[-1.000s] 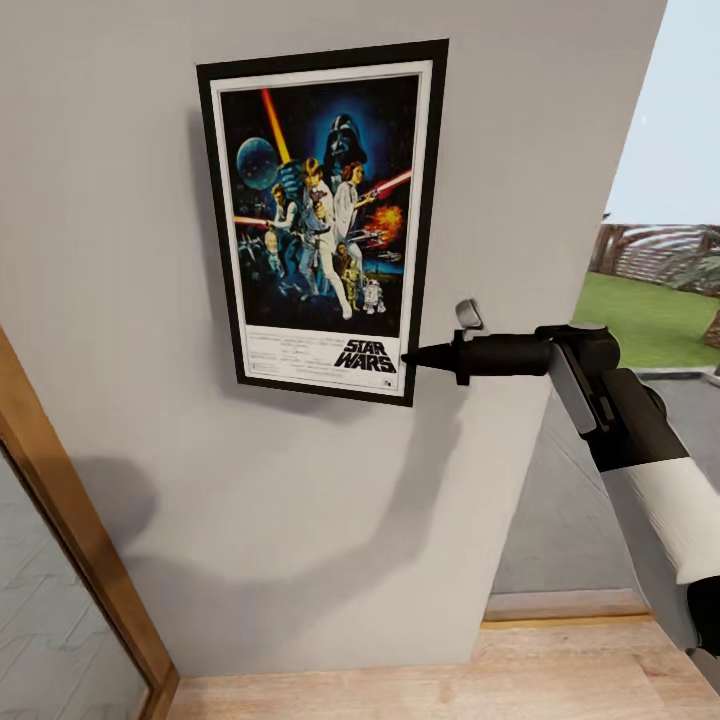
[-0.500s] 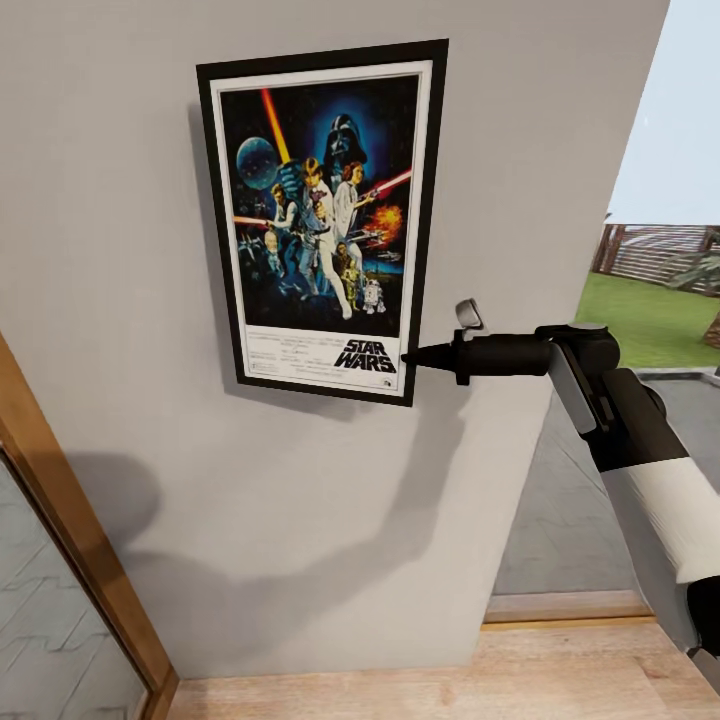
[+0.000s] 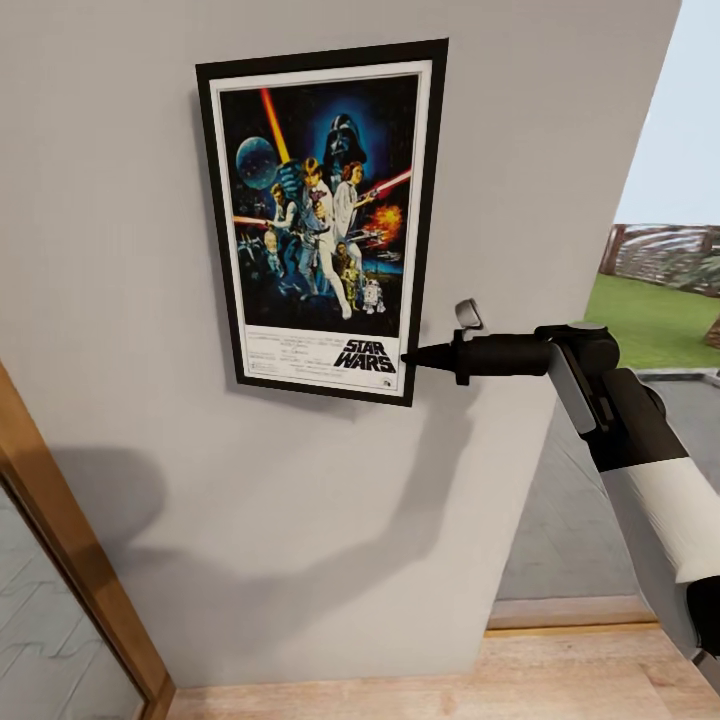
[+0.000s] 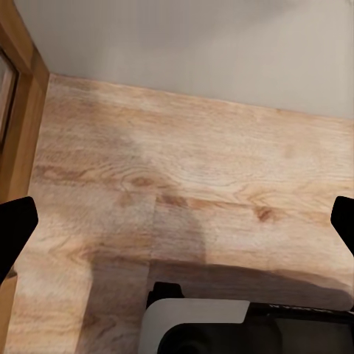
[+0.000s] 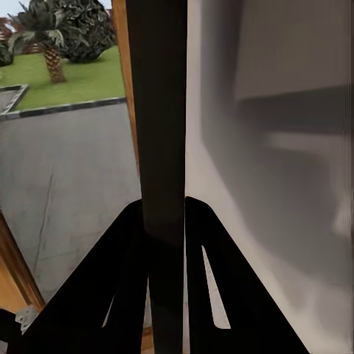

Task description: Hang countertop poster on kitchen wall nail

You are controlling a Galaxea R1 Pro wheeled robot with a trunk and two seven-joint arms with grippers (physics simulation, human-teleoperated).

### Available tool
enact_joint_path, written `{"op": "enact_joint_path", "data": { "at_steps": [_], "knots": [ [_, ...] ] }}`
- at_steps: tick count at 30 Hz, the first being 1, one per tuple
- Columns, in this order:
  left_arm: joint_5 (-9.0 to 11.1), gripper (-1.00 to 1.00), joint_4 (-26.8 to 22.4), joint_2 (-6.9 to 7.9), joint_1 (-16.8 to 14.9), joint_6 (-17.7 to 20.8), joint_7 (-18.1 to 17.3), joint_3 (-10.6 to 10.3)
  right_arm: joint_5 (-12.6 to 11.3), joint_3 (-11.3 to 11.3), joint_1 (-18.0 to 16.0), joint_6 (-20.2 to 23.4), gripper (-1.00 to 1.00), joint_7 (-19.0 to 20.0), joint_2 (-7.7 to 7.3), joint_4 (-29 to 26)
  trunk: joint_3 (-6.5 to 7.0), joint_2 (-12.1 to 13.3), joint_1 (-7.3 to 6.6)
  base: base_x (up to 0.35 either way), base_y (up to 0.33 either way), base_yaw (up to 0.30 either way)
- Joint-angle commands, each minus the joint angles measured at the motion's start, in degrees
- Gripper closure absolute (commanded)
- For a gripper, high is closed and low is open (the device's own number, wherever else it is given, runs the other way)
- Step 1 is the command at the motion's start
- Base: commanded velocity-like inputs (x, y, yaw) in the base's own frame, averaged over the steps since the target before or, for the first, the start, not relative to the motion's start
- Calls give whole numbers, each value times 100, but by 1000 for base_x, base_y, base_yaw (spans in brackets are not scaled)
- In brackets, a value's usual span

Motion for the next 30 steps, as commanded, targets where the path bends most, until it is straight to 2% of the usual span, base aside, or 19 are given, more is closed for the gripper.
{"op": "enact_joint_path", "data": {
  "at_steps": [1,22,30],
  "knots": [
    [39,-100,-4,-2,-1,8,-35,11,-48,11,-7,57,100,2,-6,1,-12,-12,4,46,0,0],
    [39,-100,-4,-3,-1,8,-34,11,-48,11,-7,57,100,2,-5,1,-12,-12,4,7,0,0],
    [39,-100,-4,1,-1,8,-34,14,-48,11,-7,58,100,-3,-5,1,-12,-12,4,84,0,0]
  ]
}}
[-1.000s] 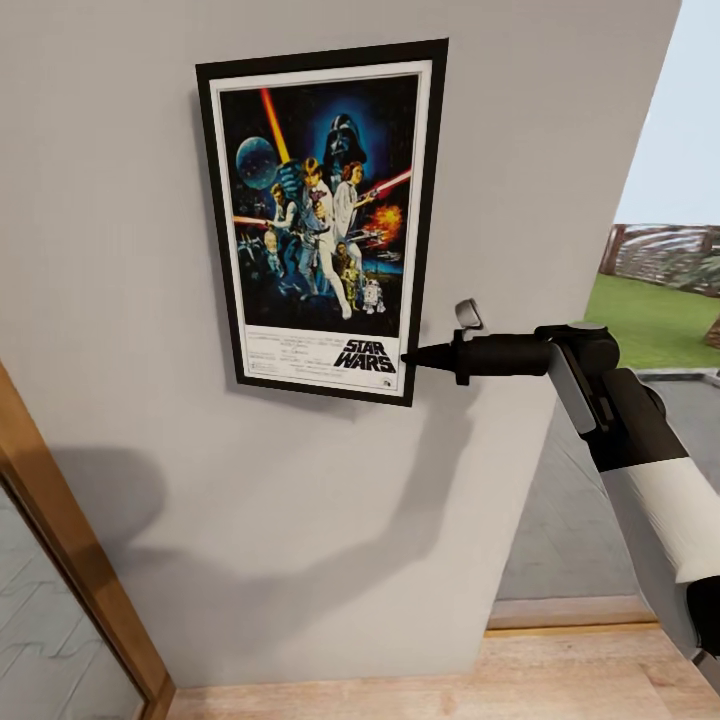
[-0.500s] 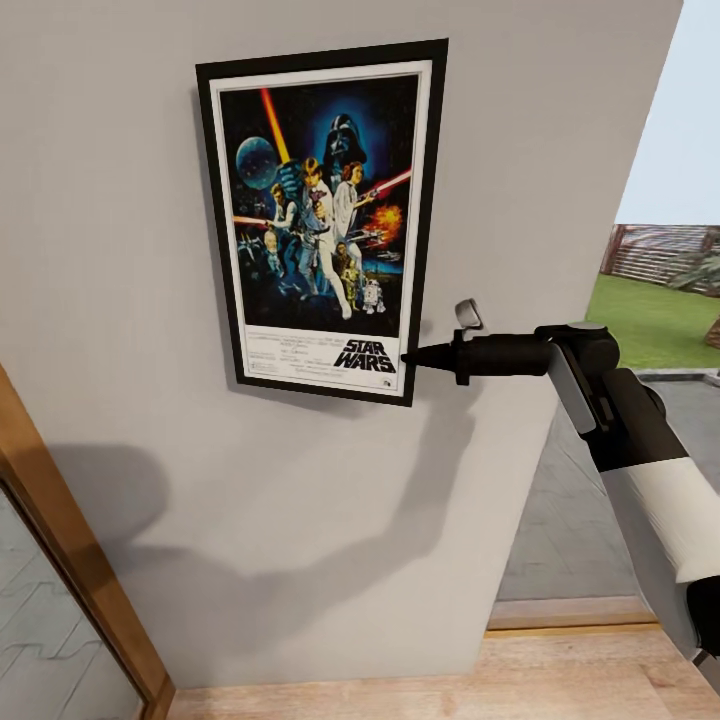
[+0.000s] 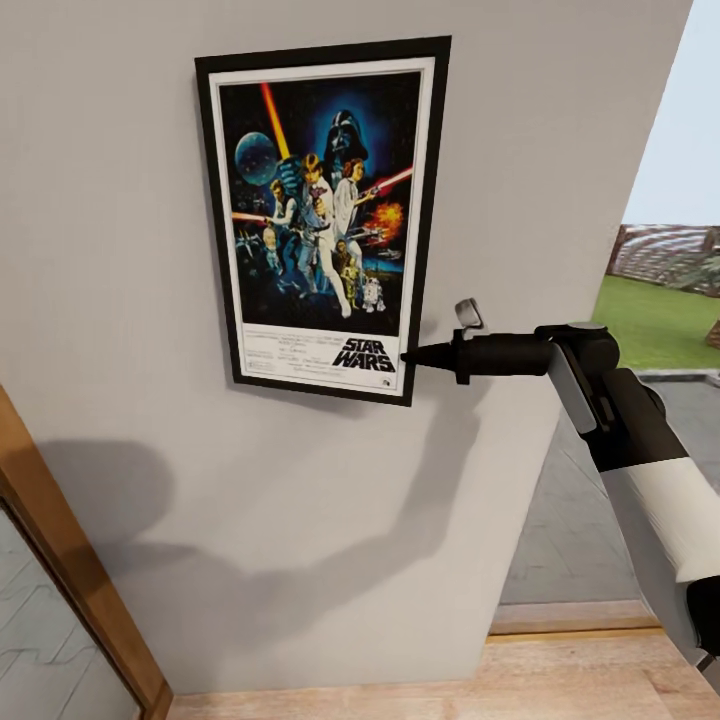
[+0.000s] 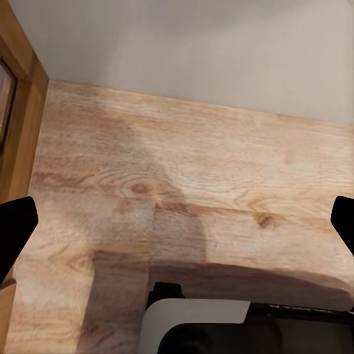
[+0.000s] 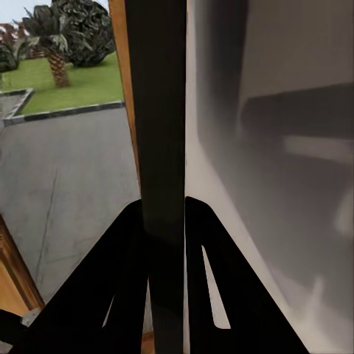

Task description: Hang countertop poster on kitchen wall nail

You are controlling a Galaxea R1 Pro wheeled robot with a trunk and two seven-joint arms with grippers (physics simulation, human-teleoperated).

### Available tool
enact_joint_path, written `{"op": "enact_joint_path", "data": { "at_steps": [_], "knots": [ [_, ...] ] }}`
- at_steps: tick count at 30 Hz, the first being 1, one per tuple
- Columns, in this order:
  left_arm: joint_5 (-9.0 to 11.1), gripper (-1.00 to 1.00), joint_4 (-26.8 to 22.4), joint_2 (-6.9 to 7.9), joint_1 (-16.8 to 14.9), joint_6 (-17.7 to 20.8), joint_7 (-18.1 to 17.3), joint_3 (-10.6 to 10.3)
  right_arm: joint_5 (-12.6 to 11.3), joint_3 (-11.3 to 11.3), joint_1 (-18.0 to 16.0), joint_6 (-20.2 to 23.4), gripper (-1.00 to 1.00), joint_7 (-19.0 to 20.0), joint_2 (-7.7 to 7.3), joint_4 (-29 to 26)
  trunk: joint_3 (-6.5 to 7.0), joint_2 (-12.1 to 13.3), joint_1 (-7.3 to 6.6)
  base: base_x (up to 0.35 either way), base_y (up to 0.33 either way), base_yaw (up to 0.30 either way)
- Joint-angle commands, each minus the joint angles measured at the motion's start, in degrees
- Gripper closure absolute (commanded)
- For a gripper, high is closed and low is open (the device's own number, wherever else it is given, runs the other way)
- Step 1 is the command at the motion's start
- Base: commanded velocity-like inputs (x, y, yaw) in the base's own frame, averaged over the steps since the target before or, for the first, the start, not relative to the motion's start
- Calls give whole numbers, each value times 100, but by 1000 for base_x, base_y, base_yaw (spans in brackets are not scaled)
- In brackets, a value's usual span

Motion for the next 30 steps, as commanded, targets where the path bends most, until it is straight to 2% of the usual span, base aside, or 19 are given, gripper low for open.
{"op": "enact_joint_path", "data": {
  "at_steps": [1,30],
  "knots": [
    [39,-100,-4,-1,-1,8,-35,10,51,8,-8,14,100,1,-7,9,-12,-11,4,5,0,0],
    [39,-100,-11,-1,-1,8,-36,10,51,8,-8,21,100,4,1,7,-12,-11,4,1,0,0]
  ]
}}
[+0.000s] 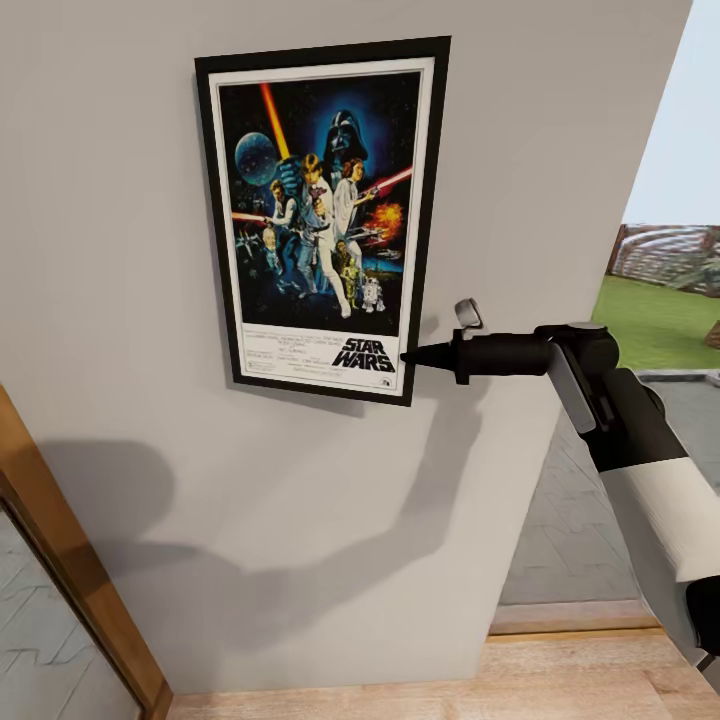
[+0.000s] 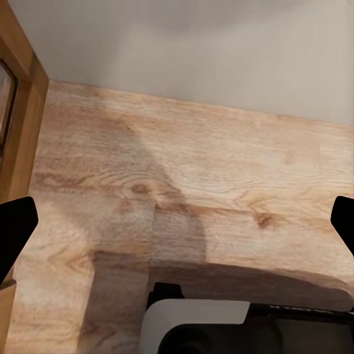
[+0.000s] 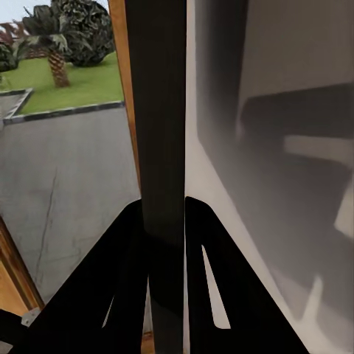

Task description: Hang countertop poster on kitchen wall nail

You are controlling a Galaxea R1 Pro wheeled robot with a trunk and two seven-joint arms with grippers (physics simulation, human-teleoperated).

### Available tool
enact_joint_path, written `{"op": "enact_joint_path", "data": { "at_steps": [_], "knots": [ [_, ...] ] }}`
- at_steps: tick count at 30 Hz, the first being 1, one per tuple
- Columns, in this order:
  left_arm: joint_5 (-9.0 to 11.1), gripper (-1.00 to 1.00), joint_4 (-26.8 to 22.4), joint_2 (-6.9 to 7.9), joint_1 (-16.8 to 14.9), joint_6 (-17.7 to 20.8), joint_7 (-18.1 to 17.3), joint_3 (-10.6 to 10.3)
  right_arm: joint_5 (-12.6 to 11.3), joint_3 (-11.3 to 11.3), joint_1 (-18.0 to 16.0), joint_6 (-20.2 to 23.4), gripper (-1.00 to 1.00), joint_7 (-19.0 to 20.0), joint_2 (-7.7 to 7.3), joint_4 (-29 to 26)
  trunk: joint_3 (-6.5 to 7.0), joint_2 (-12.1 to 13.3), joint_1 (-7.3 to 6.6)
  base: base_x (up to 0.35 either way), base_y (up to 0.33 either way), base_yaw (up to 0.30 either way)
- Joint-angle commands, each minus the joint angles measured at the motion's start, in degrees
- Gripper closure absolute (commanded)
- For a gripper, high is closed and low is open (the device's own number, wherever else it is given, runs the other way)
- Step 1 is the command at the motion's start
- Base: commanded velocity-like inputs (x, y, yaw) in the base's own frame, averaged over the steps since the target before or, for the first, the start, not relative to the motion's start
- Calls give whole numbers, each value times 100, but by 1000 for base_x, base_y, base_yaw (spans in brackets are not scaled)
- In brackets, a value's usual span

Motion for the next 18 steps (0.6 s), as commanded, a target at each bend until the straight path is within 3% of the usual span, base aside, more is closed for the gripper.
{"op": "enact_joint_path", "data": {
  "at_steps": [1,18],
  "knots": [
    [39,-100,-6,0,-1,8,-34,14,35,11,-7,24,100,0,-6,7,-12,-11,4,0,0,0],
    [39,-100,-16,34,-1,8,-35,15,29,18,-2,13,100,5,-6,1,-12,-11,4,0,0,0]
  ]
}}
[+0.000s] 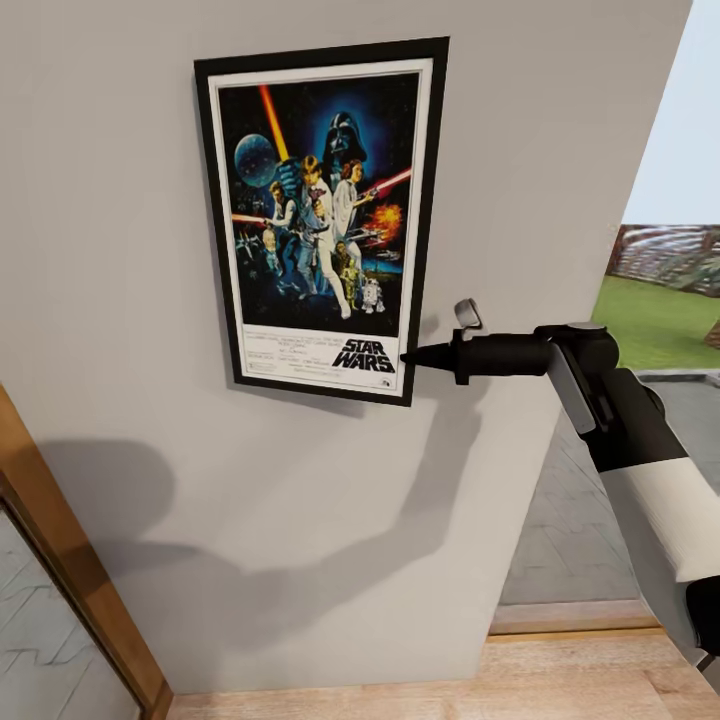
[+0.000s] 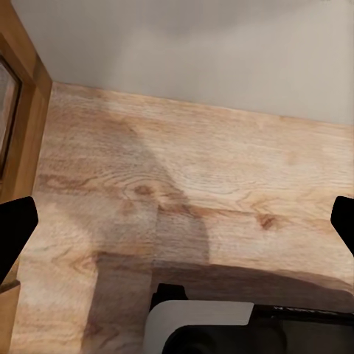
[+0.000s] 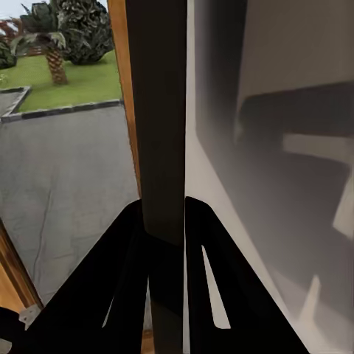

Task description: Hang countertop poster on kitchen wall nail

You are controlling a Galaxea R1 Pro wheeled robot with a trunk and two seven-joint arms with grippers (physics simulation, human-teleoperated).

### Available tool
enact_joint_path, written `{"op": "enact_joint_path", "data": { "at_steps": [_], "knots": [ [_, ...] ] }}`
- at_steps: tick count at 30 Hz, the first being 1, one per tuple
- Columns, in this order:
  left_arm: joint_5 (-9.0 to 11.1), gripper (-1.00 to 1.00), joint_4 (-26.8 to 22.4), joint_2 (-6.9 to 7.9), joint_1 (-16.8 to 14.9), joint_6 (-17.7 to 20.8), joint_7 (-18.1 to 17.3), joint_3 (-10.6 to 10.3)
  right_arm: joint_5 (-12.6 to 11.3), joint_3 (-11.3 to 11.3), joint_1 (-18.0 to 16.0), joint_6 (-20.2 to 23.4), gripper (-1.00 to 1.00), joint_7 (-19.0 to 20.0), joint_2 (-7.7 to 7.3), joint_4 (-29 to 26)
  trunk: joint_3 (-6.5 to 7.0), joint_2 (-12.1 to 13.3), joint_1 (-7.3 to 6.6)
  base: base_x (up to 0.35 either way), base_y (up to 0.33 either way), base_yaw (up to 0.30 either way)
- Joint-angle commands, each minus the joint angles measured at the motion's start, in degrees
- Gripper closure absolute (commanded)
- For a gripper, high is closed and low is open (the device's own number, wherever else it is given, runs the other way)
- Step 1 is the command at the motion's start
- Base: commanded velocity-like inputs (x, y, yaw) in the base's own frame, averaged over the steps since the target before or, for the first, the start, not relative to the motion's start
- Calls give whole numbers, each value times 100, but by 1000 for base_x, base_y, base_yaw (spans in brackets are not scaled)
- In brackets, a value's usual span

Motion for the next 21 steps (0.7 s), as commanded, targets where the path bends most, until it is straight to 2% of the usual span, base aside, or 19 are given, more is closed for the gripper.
{"op": "enact_joint_path", "data": {
  "at_steps": [1,8,21],
  "knots": [
    [39,-100,-4,-1,-1,8,-35,10,-10,14,-5,40,100,3,-6,-1,-12,-12,4,0,0,0],
    [39,-100,-4,0,-1,8,-30,8,-11,14,-3,-341,100,11,-6,-21,-12,-12,4,0,0,0],
    [39,-100,-4,0,-1,8,-31,8,-11,14,199,-384,100,13,-12,-22,-12,-12,4,0,0,0]
  ]
}}
